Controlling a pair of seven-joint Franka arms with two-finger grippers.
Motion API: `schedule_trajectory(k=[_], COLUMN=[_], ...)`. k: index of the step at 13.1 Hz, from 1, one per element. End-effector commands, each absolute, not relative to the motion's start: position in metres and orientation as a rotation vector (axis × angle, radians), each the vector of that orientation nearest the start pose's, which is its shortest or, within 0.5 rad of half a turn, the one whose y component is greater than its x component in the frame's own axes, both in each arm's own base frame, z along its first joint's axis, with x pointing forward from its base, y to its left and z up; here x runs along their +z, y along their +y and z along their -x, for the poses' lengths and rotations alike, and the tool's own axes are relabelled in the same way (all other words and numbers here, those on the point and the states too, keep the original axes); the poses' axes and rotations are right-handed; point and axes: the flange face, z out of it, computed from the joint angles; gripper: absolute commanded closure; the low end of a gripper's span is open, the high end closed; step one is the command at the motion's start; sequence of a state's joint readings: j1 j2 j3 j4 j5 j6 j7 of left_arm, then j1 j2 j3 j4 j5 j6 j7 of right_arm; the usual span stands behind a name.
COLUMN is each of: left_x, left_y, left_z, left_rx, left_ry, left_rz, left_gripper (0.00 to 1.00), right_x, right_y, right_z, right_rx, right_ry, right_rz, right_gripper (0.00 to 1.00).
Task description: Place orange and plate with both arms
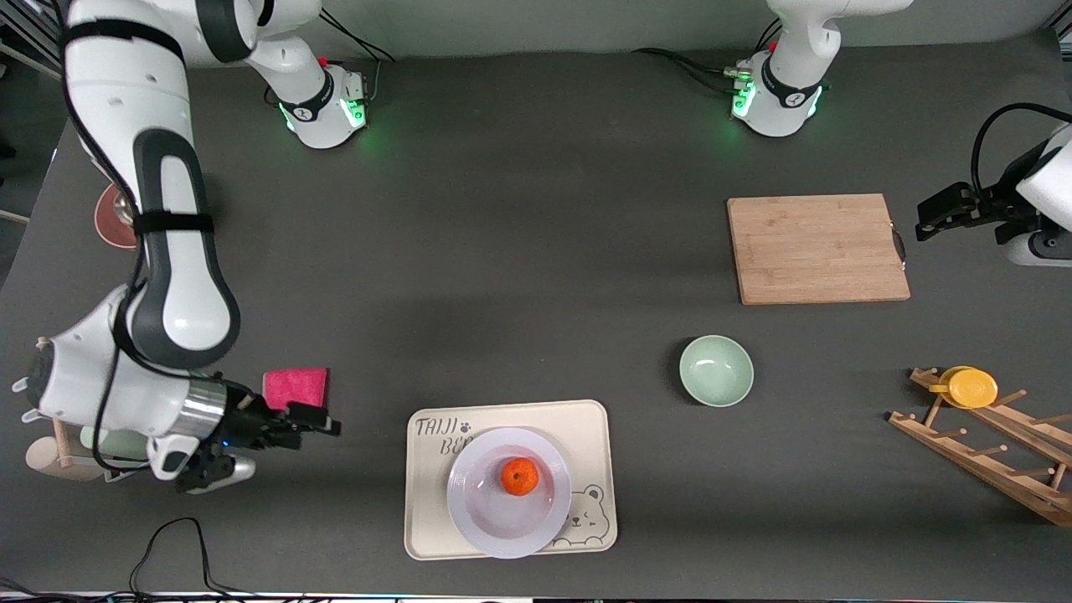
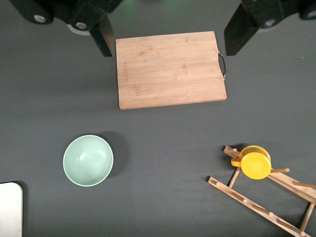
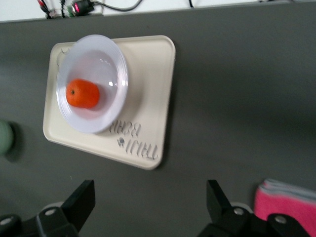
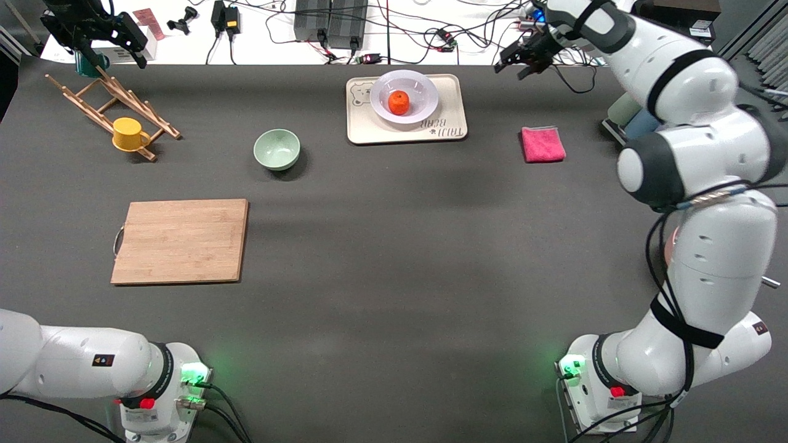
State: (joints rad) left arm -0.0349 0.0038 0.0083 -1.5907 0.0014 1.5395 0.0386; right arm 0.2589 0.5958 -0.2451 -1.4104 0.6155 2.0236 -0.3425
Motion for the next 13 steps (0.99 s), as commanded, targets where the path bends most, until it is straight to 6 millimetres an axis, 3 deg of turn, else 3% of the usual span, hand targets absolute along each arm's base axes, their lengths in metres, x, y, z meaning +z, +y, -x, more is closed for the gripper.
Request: schedule_trajectory(k=[1, 4, 6, 7, 10, 12, 13], left_x=[0.615, 0.615, 0.615, 0.615, 0.615, 0.615, 0.615], left_y=[-0.018, -0.018, -0.018, -0.018, -0.018, -0.018, -0.018], left_z=[-0.544, -0.544, -0.544, -0.544, -0.544, -0.544, -0.544], left_rx=[0.094, 0.091, 0.091, 0.091, 0.091, 0.091, 0.091], left_ry=[0.091, 0.091, 0.091, 0.091, 0.091, 0.091, 0.091], left_rz=[3.131, 3.131, 3.131, 3.131, 3.131, 3.133, 3.131], left_gripper=[0.0, 0.0, 0.0, 0.0, 0.0, 0.0, 0.0], right_x=[0.415, 0.457, 0.469, 0.475, 0.514, 0.518, 0.508], right_y=[0.063, 0.034, 0.019, 0.017, 0.04, 0.039, 0.033], right_z=[-0.667, -0.639, -0.628, -0.622, -0.602, -0.596, -0.599], right_rx=[-0.021, 0.022, 0.065, 0.11, 0.115, 0.177, 0.211], right_ry=[-0.174, -0.16, -0.102, -0.051, -0.074, -0.06, -0.043], right_rz=[2.876, 2.962, 2.992, 3.004, 3.052, 3.053, 3.084], right_gripper=[0.0, 0.0, 0.0, 0.0, 0.0, 0.0, 0.0])
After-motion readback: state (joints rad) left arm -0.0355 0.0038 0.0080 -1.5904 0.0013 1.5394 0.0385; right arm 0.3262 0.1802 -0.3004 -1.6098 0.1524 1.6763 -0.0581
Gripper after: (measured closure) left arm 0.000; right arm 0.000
